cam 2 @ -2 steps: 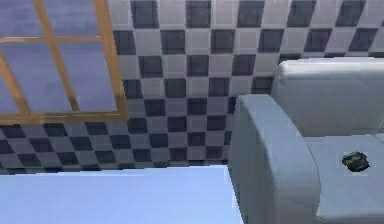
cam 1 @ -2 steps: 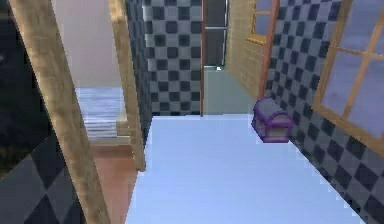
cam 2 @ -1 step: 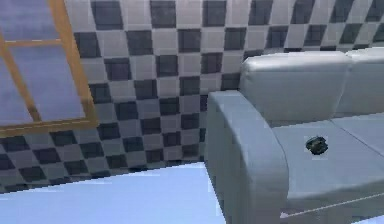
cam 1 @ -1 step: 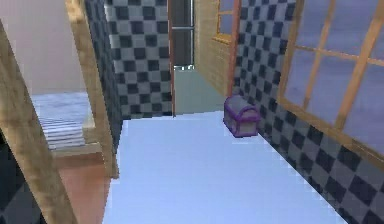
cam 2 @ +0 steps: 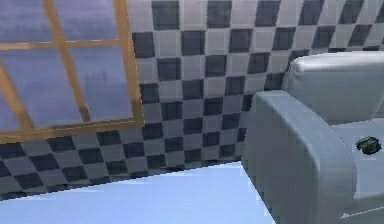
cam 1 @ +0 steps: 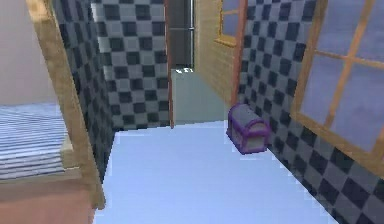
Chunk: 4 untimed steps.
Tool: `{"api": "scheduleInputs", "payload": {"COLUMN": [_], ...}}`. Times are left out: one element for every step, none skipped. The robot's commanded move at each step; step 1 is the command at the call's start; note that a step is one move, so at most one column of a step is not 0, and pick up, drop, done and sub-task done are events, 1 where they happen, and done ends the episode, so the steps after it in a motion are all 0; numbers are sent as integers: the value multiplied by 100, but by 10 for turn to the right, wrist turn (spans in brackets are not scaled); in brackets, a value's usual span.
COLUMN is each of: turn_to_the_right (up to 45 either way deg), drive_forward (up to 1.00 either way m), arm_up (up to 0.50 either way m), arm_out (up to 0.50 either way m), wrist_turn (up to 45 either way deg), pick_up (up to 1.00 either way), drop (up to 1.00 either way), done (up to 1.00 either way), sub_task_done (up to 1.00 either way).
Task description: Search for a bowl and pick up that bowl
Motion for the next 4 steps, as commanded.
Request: {"api": "scheduleInputs", "payload": {"turn_to_the_right": [-90,0,-450,-330], "drive_forward": [0,55,0,0], "arm_up": [0,0,0,0], "arm_out": [0,0,0,0], "wrist_turn": [0,0,0,0], "pick_up": [0,0,0,0], "drop": [0,0,0,0], "done": [0,0,0,0], "sub_task_done": [0,0,0,0]}}
